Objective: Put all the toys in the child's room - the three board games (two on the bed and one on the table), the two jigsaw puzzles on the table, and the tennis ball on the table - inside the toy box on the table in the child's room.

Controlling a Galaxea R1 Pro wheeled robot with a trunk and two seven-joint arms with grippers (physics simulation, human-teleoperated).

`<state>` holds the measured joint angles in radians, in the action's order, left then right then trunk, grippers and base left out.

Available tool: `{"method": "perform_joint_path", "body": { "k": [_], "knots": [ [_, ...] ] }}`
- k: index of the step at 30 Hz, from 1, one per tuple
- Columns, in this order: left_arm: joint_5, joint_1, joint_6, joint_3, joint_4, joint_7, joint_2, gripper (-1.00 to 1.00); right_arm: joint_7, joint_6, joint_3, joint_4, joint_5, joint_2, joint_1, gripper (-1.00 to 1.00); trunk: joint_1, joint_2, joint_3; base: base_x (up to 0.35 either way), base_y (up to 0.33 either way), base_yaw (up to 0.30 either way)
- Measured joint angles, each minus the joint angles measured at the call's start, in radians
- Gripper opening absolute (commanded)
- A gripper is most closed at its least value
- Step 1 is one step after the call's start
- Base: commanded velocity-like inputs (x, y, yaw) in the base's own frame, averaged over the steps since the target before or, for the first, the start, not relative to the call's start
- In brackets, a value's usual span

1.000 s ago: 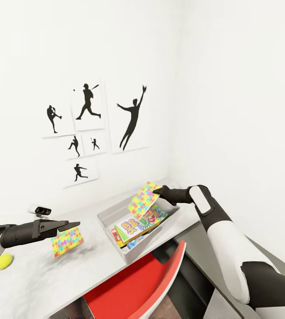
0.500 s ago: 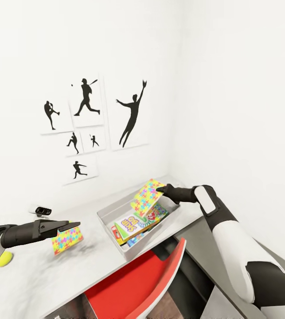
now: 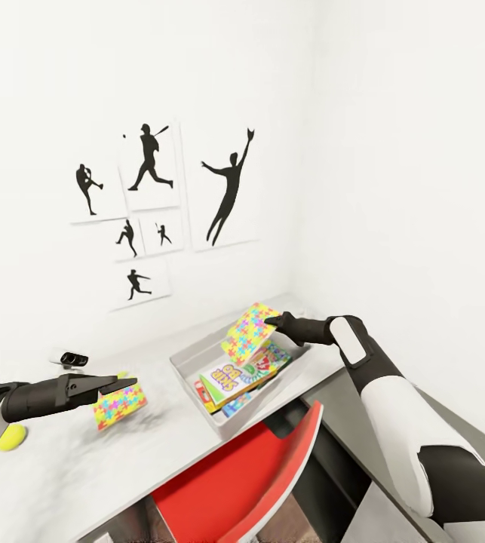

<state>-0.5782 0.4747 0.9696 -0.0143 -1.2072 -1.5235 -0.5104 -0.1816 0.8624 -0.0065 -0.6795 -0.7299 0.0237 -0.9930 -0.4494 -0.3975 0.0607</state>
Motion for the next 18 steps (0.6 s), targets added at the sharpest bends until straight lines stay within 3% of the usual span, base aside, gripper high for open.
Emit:
{"method": "perform_joint_path", "body": {
  "k": [18],
  "knots": [
    [-0.001, 0.000, 0.001, -0.001, 0.000, -0.002, -0.002, 1.00, -0.009, -0.026, 0.004, 0.039, 0.005, 0.000, 0.000, -1.00, 0.000, 0.000, 0.030, 0.075, 0.108, 0.000]
  ]
}}
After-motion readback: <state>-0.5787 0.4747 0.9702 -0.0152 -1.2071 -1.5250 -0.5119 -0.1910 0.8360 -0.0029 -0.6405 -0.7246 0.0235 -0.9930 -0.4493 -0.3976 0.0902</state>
